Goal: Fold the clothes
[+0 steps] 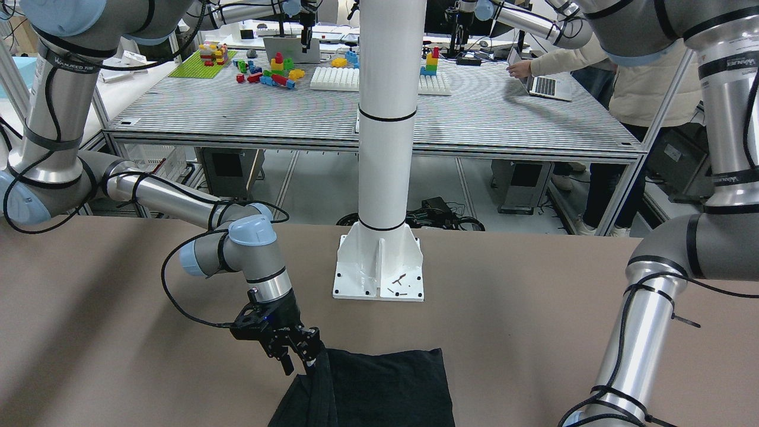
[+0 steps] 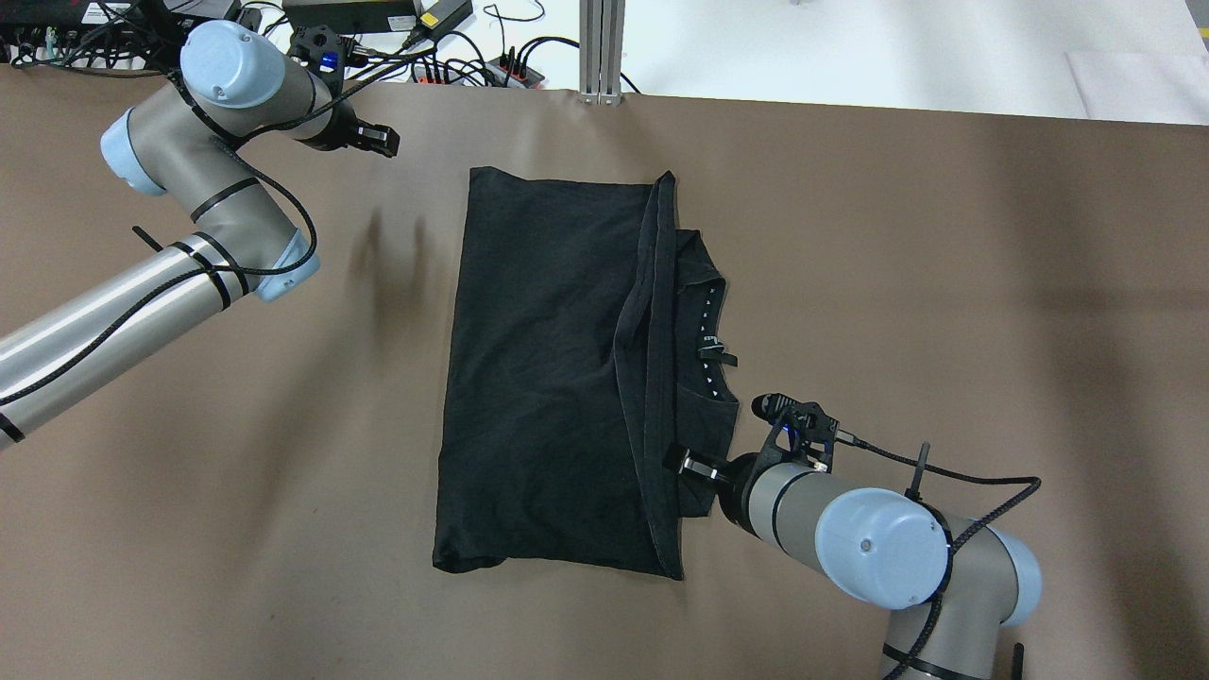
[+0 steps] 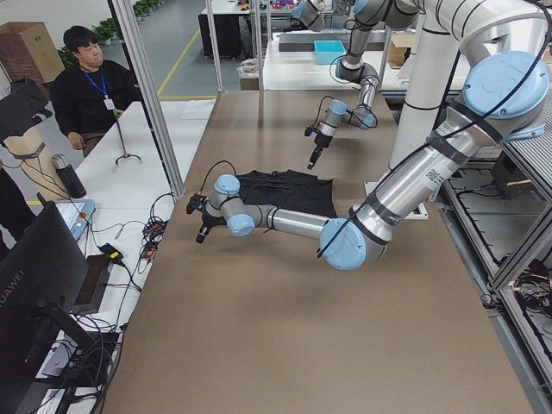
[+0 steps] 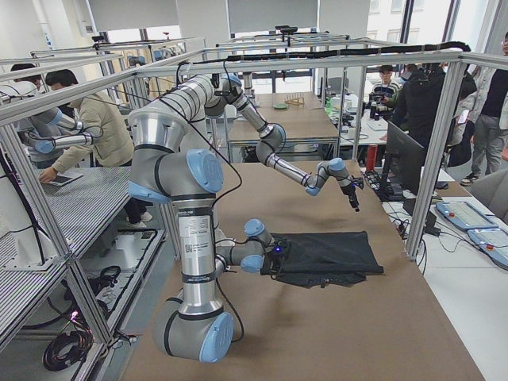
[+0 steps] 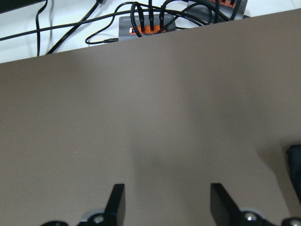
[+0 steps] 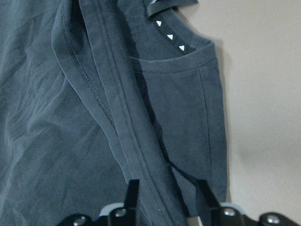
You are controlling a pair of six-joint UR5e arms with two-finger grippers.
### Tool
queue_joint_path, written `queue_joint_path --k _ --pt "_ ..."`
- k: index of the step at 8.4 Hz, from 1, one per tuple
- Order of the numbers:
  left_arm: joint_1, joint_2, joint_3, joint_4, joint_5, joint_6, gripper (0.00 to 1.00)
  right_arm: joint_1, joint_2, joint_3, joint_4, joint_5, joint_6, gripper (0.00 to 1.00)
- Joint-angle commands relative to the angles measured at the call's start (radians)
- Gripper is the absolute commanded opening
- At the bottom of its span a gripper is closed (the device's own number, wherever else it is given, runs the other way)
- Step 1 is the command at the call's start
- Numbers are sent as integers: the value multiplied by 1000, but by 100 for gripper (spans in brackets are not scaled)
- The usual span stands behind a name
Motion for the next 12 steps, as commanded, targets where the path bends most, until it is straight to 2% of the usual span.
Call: queue_joint_path --k 1,3,5,7,9,12 --pt "15 6 -1 -2 3 -7 69 21 152 -15 -204 -8 -153 95" --pt "15 6 -1 -2 3 -7 69 54 282 -102 -408 -5 -187 95" --pt "15 12 -1 -4 3 -5 69 86 358 -229 -435 -3 -300 95" --pt "20 36 -35 -2 3 -5 69 105 447 -384 -439 0 -307 95" --pt "23 43 -38 -1 4 -5 69 108 458 -425 -468 3 -333 95" --pt "23 44 -38 -1 3 -5 69 122 459 -425 -546 9 -397 95"
